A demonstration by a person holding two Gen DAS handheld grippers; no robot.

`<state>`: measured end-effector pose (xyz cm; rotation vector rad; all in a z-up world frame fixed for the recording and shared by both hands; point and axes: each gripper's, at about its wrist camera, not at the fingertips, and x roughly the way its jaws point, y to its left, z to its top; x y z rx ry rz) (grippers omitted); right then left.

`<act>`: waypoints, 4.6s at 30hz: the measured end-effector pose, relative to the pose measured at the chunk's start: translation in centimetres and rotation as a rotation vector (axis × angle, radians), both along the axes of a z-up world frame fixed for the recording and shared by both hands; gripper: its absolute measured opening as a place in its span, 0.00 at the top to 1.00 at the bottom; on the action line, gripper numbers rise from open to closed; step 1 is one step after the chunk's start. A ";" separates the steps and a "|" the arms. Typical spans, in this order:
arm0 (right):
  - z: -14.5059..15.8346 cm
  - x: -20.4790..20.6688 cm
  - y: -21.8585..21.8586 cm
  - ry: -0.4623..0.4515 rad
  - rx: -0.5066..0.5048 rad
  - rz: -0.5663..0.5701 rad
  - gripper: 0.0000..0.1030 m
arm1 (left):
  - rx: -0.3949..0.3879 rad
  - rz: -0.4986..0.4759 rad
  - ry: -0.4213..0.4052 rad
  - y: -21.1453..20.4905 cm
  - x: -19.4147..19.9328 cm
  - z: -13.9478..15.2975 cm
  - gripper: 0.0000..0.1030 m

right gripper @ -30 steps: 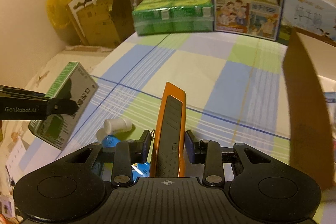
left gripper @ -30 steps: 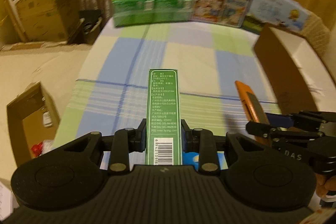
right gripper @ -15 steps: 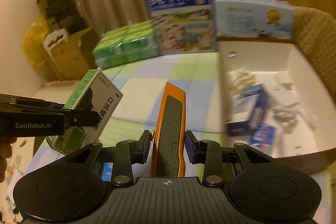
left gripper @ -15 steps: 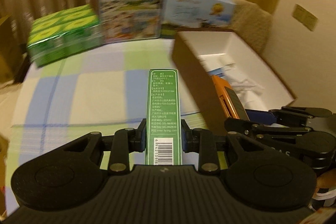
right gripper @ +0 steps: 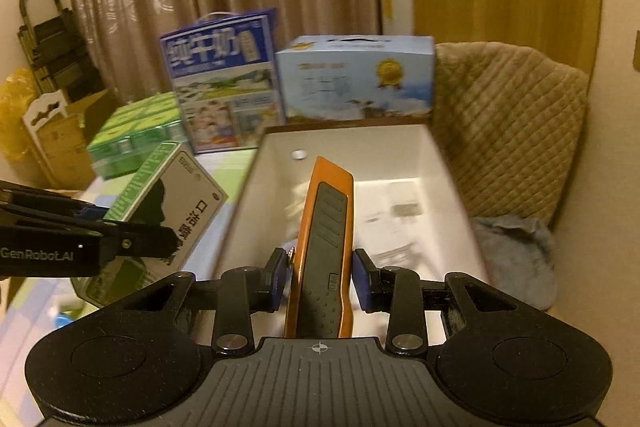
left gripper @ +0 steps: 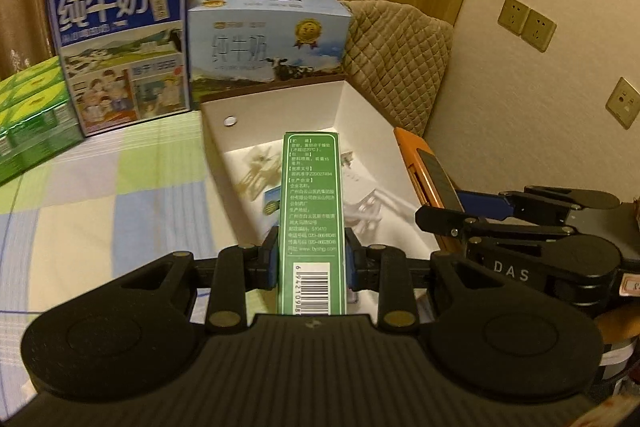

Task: Organize rigid objects
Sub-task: 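Carry the green box and orange knife over the brown box with both tools, then lower the green box and knife into the brown box and open both tools, then withdraw both tools from the brown box toward the pill bottle and blue tube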

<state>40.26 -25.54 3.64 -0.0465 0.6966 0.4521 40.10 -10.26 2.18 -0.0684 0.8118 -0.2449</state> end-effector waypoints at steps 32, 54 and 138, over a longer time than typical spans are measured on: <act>-9.4 10.5 -2.4 0.147 -0.380 0.115 0.69 | 0.059 0.051 0.190 -4.8 8.4 -7.2 0.75; -8.4 11.2 -3.3 0.162 -0.302 0.098 0.69 | 0.050 0.029 0.205 -5.5 9.5 -8.3 0.75; -4.6 -9.3 8.7 0.303 0.053 0.185 0.63 | -0.015 0.262 0.235 15.4 -14.5 -5.7 0.50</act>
